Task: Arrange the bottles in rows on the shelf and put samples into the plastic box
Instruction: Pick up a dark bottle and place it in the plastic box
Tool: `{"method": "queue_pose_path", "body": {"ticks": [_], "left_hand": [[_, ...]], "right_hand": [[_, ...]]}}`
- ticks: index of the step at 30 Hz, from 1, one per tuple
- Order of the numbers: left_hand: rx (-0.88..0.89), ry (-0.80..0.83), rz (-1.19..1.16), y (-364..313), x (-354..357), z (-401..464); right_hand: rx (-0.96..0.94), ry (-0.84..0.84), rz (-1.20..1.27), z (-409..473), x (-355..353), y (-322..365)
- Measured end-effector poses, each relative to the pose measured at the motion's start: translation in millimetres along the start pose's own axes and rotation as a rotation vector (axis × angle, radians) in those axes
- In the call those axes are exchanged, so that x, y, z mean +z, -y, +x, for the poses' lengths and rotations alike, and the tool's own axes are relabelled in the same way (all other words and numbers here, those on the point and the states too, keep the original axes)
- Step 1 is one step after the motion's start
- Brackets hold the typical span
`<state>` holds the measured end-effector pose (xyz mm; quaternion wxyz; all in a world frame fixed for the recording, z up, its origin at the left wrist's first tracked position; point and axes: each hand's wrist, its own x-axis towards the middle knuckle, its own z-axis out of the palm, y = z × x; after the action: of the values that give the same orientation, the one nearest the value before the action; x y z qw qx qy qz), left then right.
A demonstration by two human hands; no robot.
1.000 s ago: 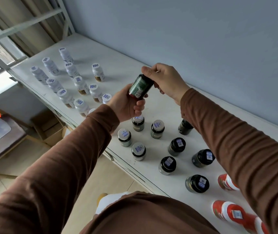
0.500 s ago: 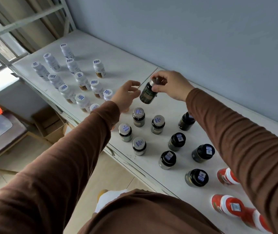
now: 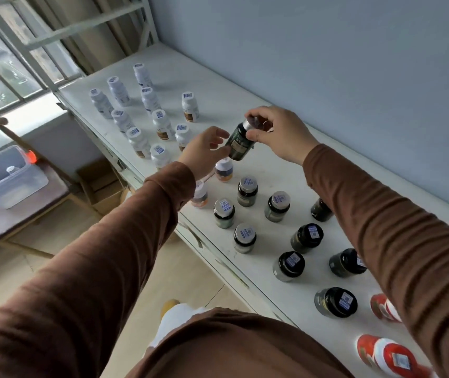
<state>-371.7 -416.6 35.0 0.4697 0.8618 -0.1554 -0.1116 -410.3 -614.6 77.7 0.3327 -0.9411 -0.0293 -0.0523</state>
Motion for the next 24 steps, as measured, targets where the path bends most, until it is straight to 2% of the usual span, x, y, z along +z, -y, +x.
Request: {"method": "queue_pose_path", "body": {"ticks": [7,14,24], "left_hand": [[-0.016,-0.174,0.072,37.8,-90.1,-30.3],[-0.108,-0.337,0.236,108.0,-206.0,-94.0],[-0.221,-0.374,0.476,242.1,-376.5,-186.8]], "right_hand": [[-0.151,0.091,0.011,40.4,47.2,80.2],[-0.294,0.232,0.045,79.6,141.5,191.5],[-0.406,0.339,-0.03,109.5,308.4,356.9]]}}
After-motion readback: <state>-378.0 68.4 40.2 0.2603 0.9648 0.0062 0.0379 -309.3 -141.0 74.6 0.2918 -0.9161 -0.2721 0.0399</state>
